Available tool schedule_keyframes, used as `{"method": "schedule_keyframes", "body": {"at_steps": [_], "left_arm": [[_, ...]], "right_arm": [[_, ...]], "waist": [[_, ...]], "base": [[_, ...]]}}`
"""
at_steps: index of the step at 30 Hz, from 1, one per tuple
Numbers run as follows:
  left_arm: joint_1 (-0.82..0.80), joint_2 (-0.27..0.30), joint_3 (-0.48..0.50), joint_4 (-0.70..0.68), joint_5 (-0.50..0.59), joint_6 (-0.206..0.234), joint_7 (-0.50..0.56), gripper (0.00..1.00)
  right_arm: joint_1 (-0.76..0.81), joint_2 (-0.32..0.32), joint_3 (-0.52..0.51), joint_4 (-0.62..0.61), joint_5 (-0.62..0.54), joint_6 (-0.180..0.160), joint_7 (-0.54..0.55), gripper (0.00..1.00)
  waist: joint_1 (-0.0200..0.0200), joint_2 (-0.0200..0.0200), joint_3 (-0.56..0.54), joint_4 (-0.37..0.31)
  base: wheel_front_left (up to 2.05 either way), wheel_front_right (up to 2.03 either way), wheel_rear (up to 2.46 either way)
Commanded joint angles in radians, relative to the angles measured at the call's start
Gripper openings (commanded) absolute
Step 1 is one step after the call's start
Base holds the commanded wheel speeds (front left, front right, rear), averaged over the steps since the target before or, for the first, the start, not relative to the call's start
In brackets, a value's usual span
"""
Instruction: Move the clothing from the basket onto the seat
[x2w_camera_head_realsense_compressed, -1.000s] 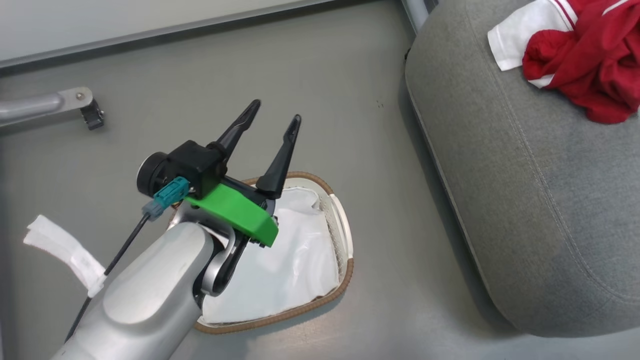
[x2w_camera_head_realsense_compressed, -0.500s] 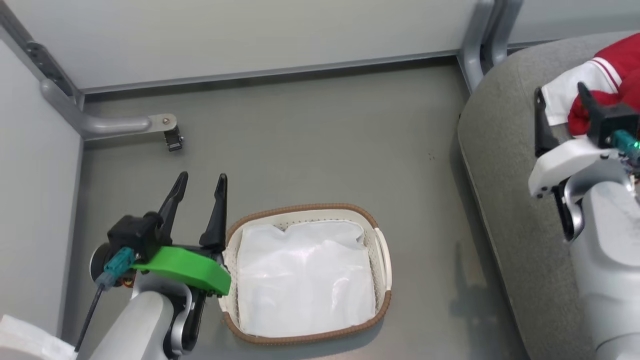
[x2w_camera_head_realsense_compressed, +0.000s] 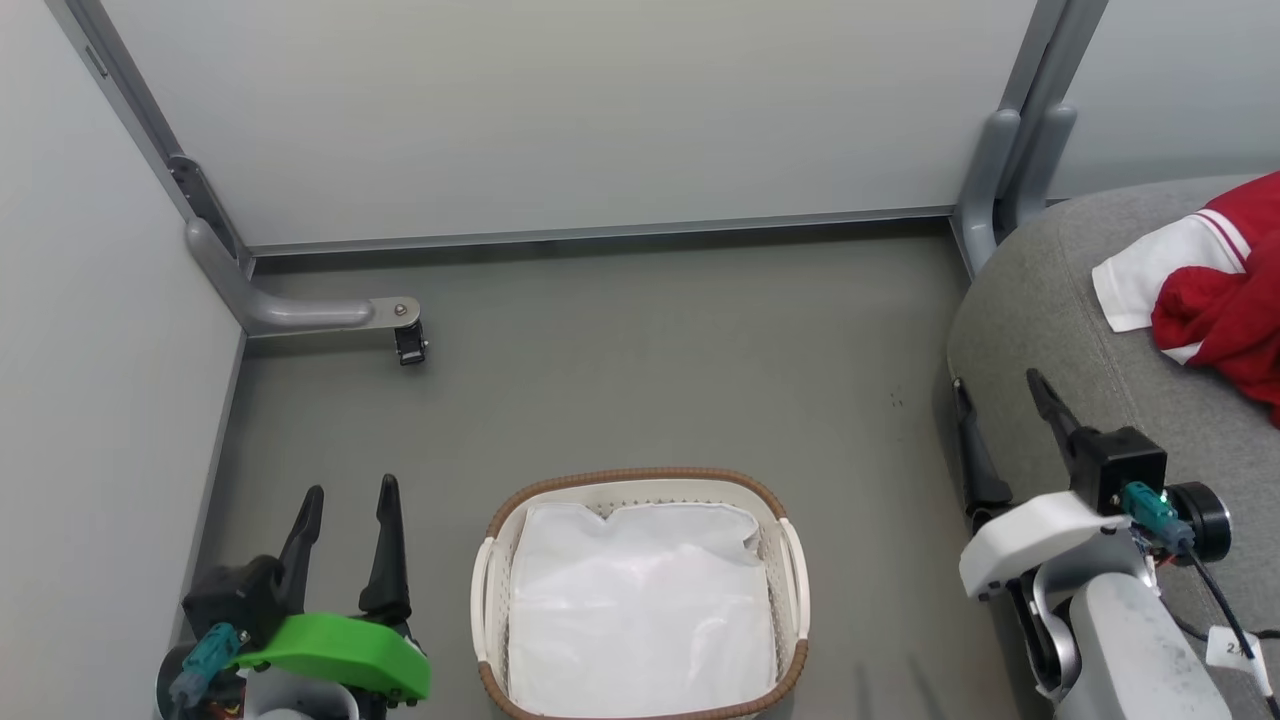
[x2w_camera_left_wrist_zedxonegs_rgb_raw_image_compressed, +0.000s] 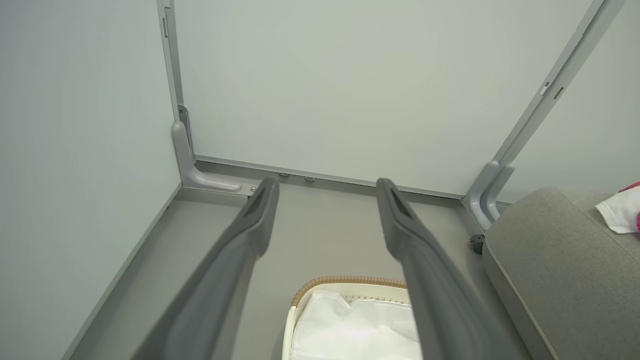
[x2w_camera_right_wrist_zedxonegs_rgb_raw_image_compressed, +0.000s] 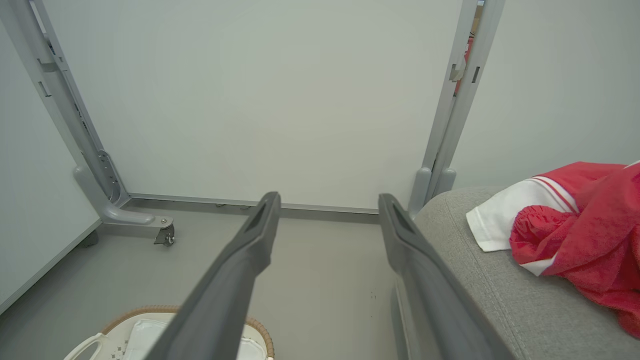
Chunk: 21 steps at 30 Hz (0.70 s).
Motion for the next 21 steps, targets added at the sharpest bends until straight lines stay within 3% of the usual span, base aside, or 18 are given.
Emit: {"method": "schedule_keyframes", "body": {"at_steps": [1,21], "left_arm": [[0.026,-0.013,0.016,0.000,0.017,-0.004,-0.001,1.00],[0.144,-0.084,0.113,-0.025,0.121,-0.053,-0.001,1.00]], "right_arm": [[0.034,-0.003,0.018,-0.022,0.022,-0.001,-0.005,1.00],[0.231,-0.002,0.050,-0.180,0.074,-0.001,-0.005,1.00]], "waist": [[0.0001,0.0000,-0.006,-0.004],[0.0001,0.0000,-0.027,-0.005]], "base": [[0.00,0.00,0.00],[0.00,0.00,0.00]]}}
